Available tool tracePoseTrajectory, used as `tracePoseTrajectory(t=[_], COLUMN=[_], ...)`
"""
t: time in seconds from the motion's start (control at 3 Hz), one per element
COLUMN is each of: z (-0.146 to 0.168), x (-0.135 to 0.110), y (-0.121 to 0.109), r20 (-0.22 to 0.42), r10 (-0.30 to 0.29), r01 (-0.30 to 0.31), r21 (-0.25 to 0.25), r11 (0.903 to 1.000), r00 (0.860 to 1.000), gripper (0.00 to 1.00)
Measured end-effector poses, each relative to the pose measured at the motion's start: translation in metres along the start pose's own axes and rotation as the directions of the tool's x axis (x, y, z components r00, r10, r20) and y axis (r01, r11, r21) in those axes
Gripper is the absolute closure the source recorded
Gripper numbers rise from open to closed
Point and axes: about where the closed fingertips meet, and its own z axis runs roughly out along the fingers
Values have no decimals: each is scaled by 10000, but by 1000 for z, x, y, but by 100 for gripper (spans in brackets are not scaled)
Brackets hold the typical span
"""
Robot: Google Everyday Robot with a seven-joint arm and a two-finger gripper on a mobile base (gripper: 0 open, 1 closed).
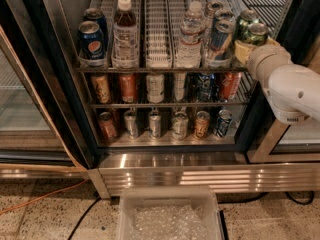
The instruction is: Pick green can from top shelf of fridge
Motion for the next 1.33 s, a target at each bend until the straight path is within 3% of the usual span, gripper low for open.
tracePoseTrajectory(t=[0.67, 1.33], z=[0, -4], x=[0, -16], y=[0, 1], r20=[2, 179], r10=[-2, -9], r01=[2, 13], r21=[-2, -198], r11=[10000, 9998], r00=[10000, 9998], gripper=[100, 100])
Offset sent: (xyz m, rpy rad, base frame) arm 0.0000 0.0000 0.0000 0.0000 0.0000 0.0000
